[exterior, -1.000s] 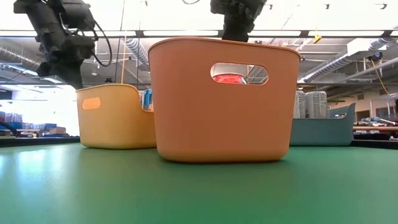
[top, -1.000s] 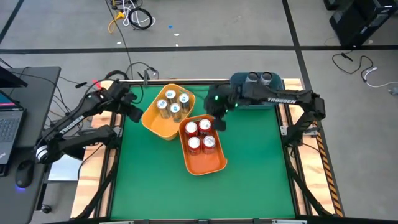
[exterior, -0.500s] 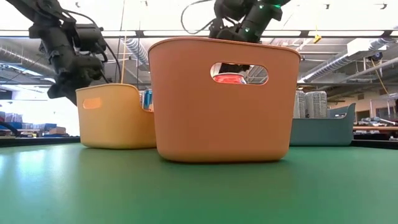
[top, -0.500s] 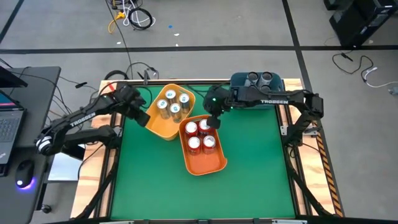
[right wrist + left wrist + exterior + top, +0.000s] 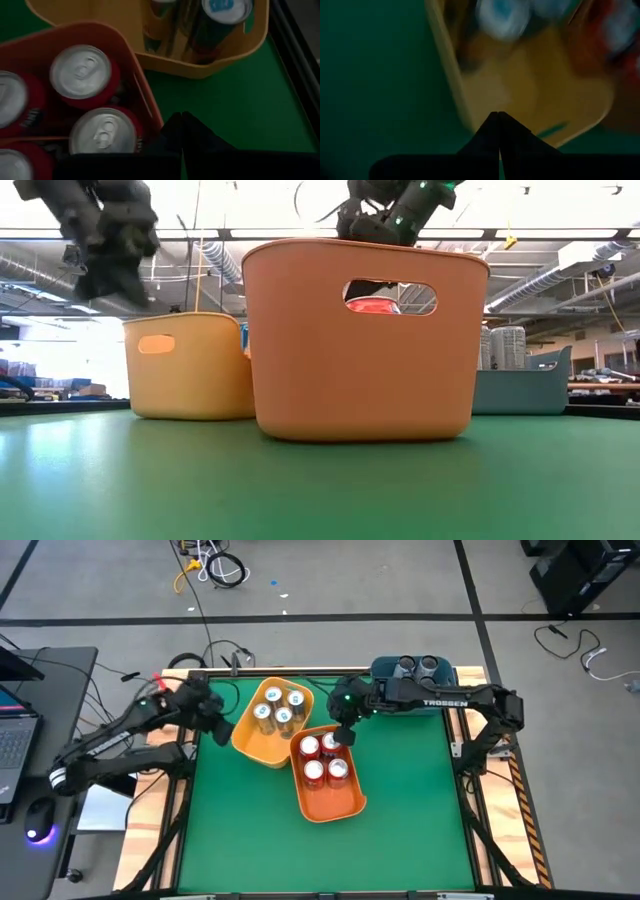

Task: Sort soda cans
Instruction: Adjust all the bins

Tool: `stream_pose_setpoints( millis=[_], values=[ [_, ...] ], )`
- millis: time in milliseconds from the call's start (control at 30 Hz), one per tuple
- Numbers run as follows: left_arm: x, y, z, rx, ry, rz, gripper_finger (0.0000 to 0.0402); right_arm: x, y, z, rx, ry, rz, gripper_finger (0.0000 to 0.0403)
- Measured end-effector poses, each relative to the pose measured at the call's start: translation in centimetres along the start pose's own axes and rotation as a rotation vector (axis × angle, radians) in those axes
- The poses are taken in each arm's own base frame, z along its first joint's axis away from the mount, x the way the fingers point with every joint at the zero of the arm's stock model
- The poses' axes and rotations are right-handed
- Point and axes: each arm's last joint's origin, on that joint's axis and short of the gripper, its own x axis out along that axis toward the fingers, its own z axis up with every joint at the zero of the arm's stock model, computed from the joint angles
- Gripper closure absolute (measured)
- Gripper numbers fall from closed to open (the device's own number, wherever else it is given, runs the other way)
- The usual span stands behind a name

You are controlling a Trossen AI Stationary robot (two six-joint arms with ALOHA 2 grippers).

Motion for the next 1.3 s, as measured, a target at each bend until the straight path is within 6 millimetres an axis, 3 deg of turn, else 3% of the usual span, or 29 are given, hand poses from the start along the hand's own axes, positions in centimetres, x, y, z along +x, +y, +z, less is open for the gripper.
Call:
stream_pose_setpoints(
  millis=[133, 233, 433, 633, 733, 1033, 1300],
  values=[
    [-2.3, -1.1, 1.9, 0.057, -0.192, -0.038, 0.0401, -1.5, 0.8, 0.1, -0.008, -0.026, 0.005, 0.0403],
    [-2.4, -1.8, 3.9, 0.098, -0.27, -0.06, 0.0401, -2.5, 1.1, 0.2, -0.015, -0.044, -0.016, 0.0403],
    [1.2, -1.4, 8.8, 0.127, -0.163, -0.003, 0.0401, -3.1, 1.1, 0.2, 0.002, -0.056, -0.02, 0.0403],
    [4.6, 2.0, 14.2, 0.089, -0.094, 0.116, 0.0401, -3.1, 1.3, 0.1, -0.008, -0.043, -0.018, 0.0403],
    [6.0, 3.3, 15.7, 0.081, -0.034, 0.112, 0.0401, -3.0, 1.3, 0.1, -0.027, -0.038, -0.019, 0.0403],
    [10.5, 5.0, 17.1, 0.113, 0.099, 0.105, 0.0401, -3.0, 1.3, 0.0, -0.039, -0.028, -0.02, 0.0403],
    [10.5, 5.4, 16.8, 0.123, 0.135, 0.245, 0.0401, -3.0, 1.3, -0.3, -0.034, 0.001, -0.02, 0.0403]
  ],
)
